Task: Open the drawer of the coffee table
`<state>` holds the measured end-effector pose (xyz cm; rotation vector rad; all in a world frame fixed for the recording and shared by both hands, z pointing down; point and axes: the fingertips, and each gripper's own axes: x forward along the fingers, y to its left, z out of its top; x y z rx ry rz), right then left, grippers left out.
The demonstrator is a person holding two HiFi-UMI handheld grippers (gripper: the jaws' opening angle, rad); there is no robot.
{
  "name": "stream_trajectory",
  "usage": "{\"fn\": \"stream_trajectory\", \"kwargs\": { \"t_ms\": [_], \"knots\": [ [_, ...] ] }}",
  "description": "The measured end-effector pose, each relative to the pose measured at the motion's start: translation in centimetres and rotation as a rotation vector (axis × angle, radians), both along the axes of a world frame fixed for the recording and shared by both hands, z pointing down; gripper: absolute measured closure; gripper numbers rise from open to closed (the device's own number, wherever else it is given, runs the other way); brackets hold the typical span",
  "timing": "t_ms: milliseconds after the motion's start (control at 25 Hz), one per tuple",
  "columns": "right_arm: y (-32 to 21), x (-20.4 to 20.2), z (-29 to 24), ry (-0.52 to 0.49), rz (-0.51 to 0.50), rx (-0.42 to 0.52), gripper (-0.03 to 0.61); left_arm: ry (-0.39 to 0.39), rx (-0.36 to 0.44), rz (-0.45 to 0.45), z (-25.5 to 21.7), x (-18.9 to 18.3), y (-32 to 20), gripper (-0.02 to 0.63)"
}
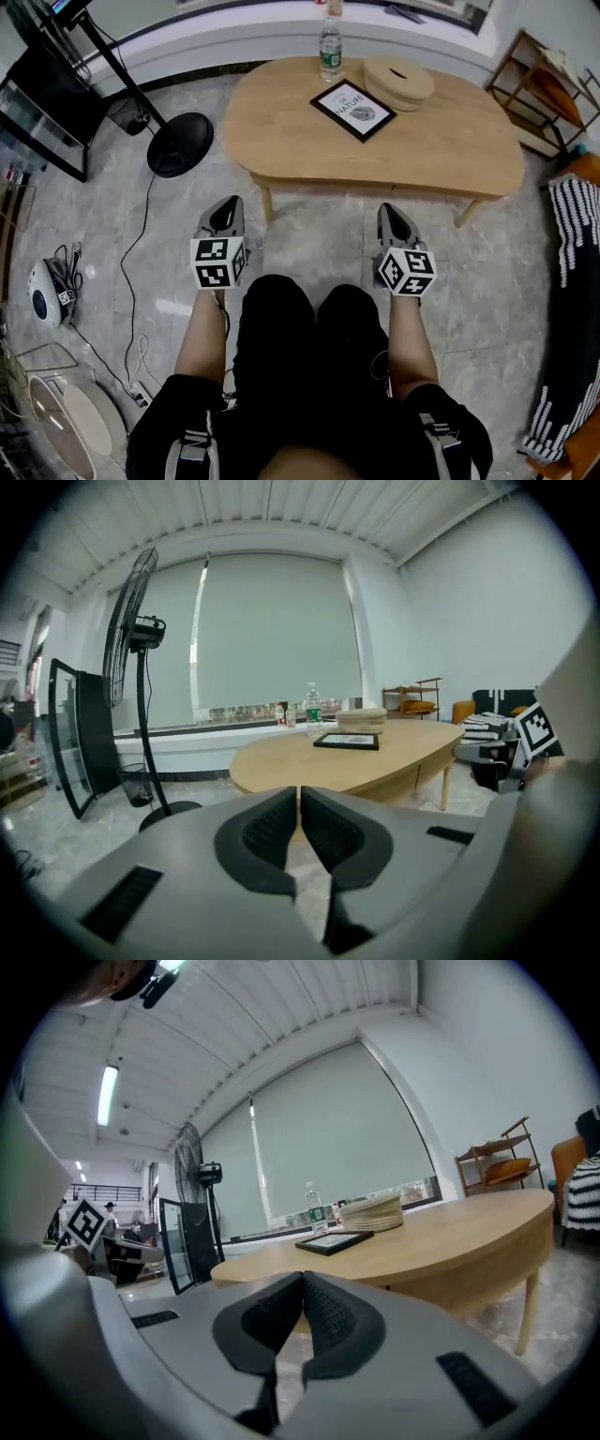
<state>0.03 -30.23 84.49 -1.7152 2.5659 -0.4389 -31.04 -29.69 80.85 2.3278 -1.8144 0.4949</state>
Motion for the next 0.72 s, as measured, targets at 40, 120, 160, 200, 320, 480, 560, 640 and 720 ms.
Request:
{"fn": "stream_trajectory", "kwargs": {
  "t_ms": [40, 120, 160, 200, 320, 480, 560, 640, 720],
  "knots": [
    [0.2, -0.2, 0.6, -0.012, -0.025, -0.005, 0.561, 0.025, -0.007, 0.025, 0.4, 0.4, 0.0, 0.579],
    [0.2, -0.8, 1.8, -0.094, -0.106, -0.051, 0.405, 0.073, -0.026, 0.092, 1.2, 1.3, -0.2, 0.396],
    [-0.1, -1.0, 2.5, -0.155, -0.135, -0.084, 0.336, 0.081, -0.032, 0.121, 1.6, 1.7, -0.5, 0.374],
    [-0.5, -0.9, 3.2, -0.219, -0.15, -0.113, 0.312, 0.081, -0.034, 0.142, 1.9, 1.8, -0.9, 0.37],
    [-2.0, 0.3, 5.3, -0.422, -0.147, -0.158, 0.27, 0.097, -0.051, 0.168, 3.3, 1.5, -2.4, 0.364],
    [-4.4, 2.7, 8.4, -0.622, -0.1, -0.173, 0.297, 0.156, -0.097, 0.163, 5.5, 0.8, -4.9, 0.364],
    [-5.2, 3.3, 10.1, -0.658, -0.079, -0.182, 0.298, 0.16, -0.113, 0.164, 6.7, 0.3, -5.7, 0.364],
    [-6.0, 3.2, 11.3, -0.672, -0.077, -0.178, 0.298, 0.142, -0.121, 0.175, 7.8, -0.3, -6.8, 0.365],
    [-6.9, 3.0, 12.5, -0.673, -0.08, -0.173, 0.296, 0.133, -0.132, 0.191, 9.2, -0.8, -7.9, 0.365]
  ]
}}
